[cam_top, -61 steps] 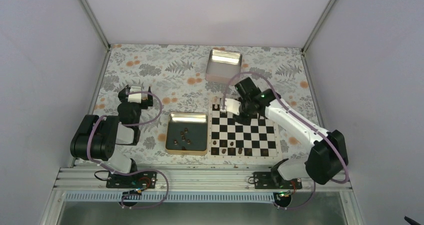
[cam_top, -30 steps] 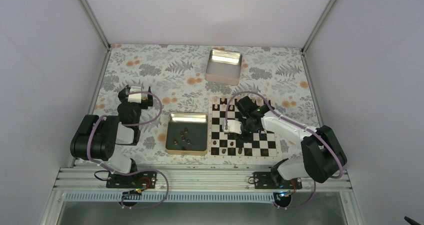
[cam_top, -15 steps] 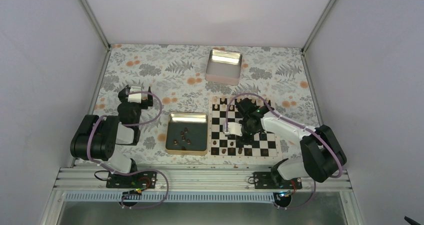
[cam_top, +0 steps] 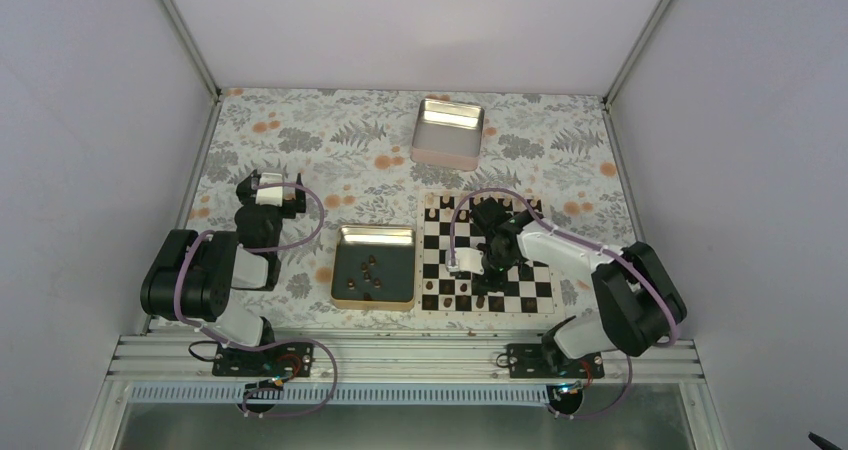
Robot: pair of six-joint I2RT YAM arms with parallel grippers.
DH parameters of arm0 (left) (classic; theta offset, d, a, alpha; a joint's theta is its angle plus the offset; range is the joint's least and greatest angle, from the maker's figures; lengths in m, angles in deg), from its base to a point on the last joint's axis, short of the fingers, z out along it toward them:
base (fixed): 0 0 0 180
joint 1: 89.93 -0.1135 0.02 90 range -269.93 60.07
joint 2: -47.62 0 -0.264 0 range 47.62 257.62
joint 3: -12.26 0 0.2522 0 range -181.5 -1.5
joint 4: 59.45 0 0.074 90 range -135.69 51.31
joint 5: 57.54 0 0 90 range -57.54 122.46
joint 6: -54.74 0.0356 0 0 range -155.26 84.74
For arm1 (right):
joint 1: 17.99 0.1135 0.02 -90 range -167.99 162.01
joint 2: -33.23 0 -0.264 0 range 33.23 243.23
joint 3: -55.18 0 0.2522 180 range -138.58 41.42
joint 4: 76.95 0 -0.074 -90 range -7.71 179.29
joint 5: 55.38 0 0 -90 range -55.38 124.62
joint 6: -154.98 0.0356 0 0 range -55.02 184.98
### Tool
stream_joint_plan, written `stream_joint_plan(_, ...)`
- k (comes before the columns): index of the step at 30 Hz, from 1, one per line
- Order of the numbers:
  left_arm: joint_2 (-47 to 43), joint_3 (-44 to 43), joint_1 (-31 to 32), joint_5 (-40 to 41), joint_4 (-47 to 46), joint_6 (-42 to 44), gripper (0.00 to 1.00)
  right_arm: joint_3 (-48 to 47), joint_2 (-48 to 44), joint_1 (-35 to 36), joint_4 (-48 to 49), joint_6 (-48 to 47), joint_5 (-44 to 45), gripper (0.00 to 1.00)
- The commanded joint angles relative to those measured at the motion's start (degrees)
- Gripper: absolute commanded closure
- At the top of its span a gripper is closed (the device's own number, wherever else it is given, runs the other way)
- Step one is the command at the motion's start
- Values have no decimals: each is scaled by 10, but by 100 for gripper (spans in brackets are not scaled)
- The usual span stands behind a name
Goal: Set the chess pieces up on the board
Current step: Place the chess piece on the chessboard.
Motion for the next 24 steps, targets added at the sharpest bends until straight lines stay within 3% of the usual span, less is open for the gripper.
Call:
stream_joint_plan(1,5,-1,2,-4,-22,2,0,3,3,-6,5,-5,-11,90)
stream_joint_plan(24,5,-2,3,-4,-22,1,0,-19,-23,-6,-15,-2,-11,74)
